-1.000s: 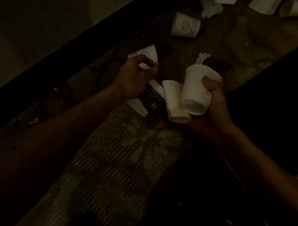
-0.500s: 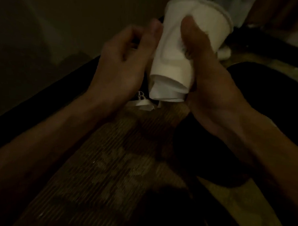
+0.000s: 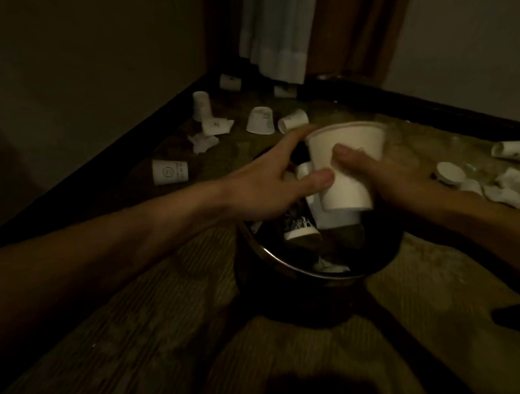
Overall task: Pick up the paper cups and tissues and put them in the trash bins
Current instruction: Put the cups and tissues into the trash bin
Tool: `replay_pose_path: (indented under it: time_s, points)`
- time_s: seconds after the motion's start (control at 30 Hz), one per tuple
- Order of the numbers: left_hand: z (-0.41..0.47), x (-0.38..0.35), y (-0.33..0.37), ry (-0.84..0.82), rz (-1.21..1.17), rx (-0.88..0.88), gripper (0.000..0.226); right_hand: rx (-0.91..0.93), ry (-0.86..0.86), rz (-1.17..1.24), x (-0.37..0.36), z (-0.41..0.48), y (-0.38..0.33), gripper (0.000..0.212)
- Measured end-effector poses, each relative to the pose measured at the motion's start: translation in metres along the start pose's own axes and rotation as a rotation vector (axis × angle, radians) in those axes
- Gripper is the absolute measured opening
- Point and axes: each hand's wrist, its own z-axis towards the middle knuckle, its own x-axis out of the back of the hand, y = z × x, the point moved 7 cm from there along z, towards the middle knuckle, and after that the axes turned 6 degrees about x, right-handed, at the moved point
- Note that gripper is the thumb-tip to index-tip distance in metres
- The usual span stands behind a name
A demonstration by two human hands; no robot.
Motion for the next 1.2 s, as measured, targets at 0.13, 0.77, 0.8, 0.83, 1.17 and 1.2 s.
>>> replay_pose_path:
  time_s: [0.13,0.77,0.8,0.83,1.17,1.2]
  points:
    - [0.012,-0.017,-0.022,-0.11,0.126,0.116,0.052,-0.095,-0.123,-0.19,0.003,-0.006,0.027,0.061]
    - [-0.06,0.09,-0.013,0.209,0.521,-0.009,0.016,0.325,0.113,-0.991,-0.068,-0.024,-0.053,0.048]
    - [-0.071,0.104,-0.022,0.258,0.528,0.007,0.02,0.414,0.127,-0.927,-0.087,-0.026,-0.063,0.037]
    - [-0.083,0.118,-0.033,0.306,0.524,0.038,0.025,0.479,0.114,-0.865,-0.108,-0.026,-0.07,0.03]
    - [-0.15,0.189,-0.234,0.501,0.497,0.453,0.025,0.081,-0.295,-0.539,-0.302,0.072,0.046,0.036]
    - [-0.15,0.193,-0.252,0.501,0.505,0.489,0.037,0.022,-0.317,-0.527,-0.314,0.085,0.064,0.039]
